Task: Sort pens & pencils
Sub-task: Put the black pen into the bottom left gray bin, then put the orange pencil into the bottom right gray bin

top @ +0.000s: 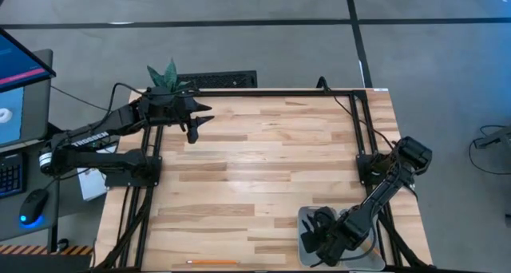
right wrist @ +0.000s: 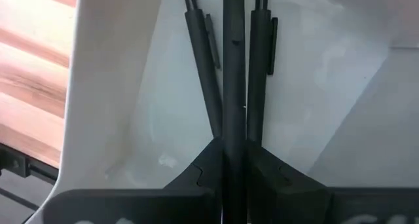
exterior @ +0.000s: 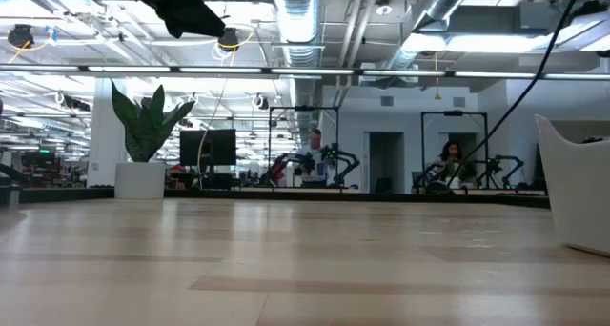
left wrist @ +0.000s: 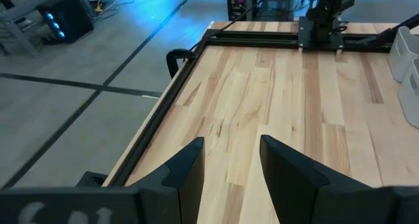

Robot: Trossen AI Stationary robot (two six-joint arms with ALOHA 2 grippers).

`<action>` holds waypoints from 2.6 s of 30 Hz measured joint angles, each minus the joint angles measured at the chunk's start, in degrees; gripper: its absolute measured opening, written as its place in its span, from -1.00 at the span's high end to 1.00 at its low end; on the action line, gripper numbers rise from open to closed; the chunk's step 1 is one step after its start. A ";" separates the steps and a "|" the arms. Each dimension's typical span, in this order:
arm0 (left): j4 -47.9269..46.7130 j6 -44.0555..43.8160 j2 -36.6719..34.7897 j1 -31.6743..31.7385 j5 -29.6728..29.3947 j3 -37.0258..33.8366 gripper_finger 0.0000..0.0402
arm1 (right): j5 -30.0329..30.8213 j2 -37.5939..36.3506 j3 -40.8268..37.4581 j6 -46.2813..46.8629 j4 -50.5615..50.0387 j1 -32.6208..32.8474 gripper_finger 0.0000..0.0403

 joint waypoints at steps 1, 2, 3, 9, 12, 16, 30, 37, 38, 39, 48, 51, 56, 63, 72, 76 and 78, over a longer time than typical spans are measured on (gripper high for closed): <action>-0.02 0.00 0.00 0.00 -0.02 0.00 0.31 | 0.00 0.00 0.00 0.00 0.00 0.00 0.69; -0.01 0.00 0.00 0.00 -0.02 0.00 0.31 | 0.00 0.00 0.00 0.00 0.02 0.00 0.69; 0.00 0.01 0.00 0.00 -0.02 0.00 0.31 | 0.00 0.00 0.00 0.00 0.02 0.00 0.69; 0.00 0.55 0.00 0.00 -0.02 0.00 0.31 | 0.00 0.00 0.00 -0.72 0.09 0.02 0.68; 0.00 0.57 0.00 0.00 -0.02 0.00 0.31 | 0.02 0.00 0.00 -1.54 0.48 0.00 0.60; 0.00 0.55 0.00 0.00 -0.02 0.00 0.31 | 0.00 0.00 0.00 -1.53 0.59 0.02 0.44; 0.00 0.57 0.00 0.00 -0.02 0.00 0.31 | -0.02 -0.33 1.07 -2.07 1.02 -0.07 0.14; 0.02 0.57 0.00 0.00 -0.02 0.00 0.31 | -0.49 -0.33 7.61 -9.52 -2.59 -0.75 0.16; 0.02 0.57 0.00 0.00 -0.02 0.00 0.31 | -0.48 -0.35 8.86 -11.12 -4.02 -1.00 0.16; 0.02 0.57 0.00 0.00 -0.02 0.00 0.31 | -0.45 -0.35 10.12 -12.74 -5.70 -1.38 0.16; 0.02 0.55 0.00 0.00 -0.02 0.00 0.31 | 0.26 -0.37 22.57 -26.09 -21.67 -7.26 0.15; 0.02 0.31 0.00 0.00 -0.02 0.02 0.31 | 0.26 -0.37 25.77 -34.40 -23.61 -10.22 0.16; 0.02 0.71 0.00 0.01 0.07 0.02 0.31 | 0.31 -0.39 27.56 -50.14 -23.76 -15.53 0.16; -2.66 1.08 -0.02 -0.01 0.23 0.04 0.31 | 0.28 -0.39 27.56 -66.48 -23.33 -22.97 0.15; -9.21 0.91 -1.38 -3.24 6.79 0.04 0.31 | 0.26 -0.39 27.56 -79.12 -12.11 -31.65 0.15; -10.32 -1.59 -3.62 -7.05 8.42 0.04 0.31 | 0.26 -0.39 27.56 -79.56 -9.35 -34.42 0.15; -10.63 -3.41 -5.05 -9.38 8.46 0.04 0.31 | 0.26 -0.39 27.56 -79.66 -8.61 -35.61 0.15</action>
